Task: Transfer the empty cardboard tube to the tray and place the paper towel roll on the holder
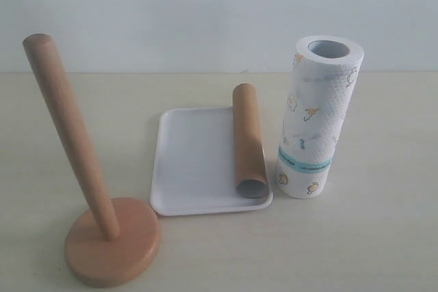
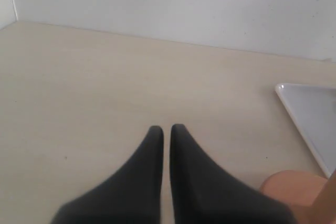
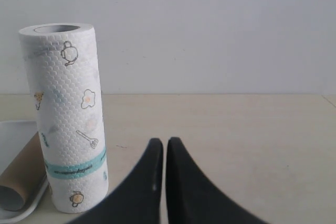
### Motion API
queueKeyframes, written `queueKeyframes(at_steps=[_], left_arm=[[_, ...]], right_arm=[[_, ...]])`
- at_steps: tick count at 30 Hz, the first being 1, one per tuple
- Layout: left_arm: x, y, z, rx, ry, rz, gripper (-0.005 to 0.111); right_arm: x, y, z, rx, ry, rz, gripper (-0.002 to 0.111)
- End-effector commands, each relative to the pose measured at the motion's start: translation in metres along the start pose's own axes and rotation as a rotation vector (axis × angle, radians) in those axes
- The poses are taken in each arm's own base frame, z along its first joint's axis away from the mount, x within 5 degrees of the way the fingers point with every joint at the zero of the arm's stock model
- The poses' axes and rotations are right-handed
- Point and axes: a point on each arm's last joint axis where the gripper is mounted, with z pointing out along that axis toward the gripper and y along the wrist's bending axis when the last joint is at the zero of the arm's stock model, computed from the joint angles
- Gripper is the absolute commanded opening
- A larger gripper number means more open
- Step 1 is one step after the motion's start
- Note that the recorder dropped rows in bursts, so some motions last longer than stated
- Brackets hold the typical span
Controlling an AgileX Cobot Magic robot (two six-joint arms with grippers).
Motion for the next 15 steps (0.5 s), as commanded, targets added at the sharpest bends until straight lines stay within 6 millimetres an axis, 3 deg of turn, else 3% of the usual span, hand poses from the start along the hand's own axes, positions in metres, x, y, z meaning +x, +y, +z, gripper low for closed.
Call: queueKeyframes(at_steps=[1,15], left_arm=[[0.0014,0.0003,0.0001,-0.002,0.004,0.005,0.004],[0.0014,0.0003,0.0001,-0.002,0.004,0.005,0.004]], right_arm=[[-0.0014,-0.0001,-0.0005,0.003,-0.015,-0.006,0.003],[-0.0019,-0.0001,-0.0005,0.002,-0.021,-0.006,0.003]])
